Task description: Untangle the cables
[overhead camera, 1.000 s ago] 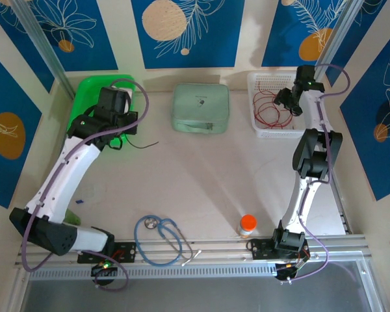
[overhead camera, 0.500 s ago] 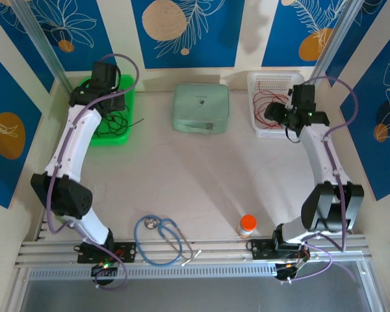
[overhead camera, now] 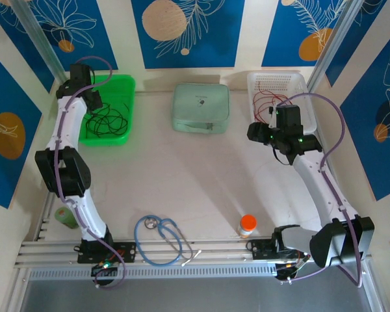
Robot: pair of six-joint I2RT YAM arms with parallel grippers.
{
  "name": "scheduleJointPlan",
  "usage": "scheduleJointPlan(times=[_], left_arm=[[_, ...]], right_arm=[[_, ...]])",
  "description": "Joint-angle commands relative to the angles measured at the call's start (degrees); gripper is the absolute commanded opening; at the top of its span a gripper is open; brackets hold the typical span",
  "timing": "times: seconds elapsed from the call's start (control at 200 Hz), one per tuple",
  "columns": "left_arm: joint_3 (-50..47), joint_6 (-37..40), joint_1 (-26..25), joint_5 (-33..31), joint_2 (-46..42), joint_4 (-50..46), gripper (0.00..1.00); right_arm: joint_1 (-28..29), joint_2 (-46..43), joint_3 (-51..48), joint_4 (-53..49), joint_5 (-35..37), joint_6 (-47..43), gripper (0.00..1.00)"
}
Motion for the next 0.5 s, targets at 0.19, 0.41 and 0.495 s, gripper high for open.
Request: scheduleJointPlan(times=[0.19, 0.41, 0.495], left_arm=[[-2.7, -1.5, 1.3, 1.8, 6.6, 7.3, 0.0], [-5.0, -2.8, 1.3, 4.7, 10.7, 9.9, 0.0], [-5.5, -3.2, 1.3, 5.6, 11.7, 10.2, 0.0]], right_arm=[[2.4, 0.0, -1.5, 1.7, -0.4, -2.7, 0.71], [4.0, -0.3, -1.1, 1.3, 0.4, -4.4, 0.71], [4.0, -0.5, -0.8, 0.7, 0.9, -4.7, 0.71]])
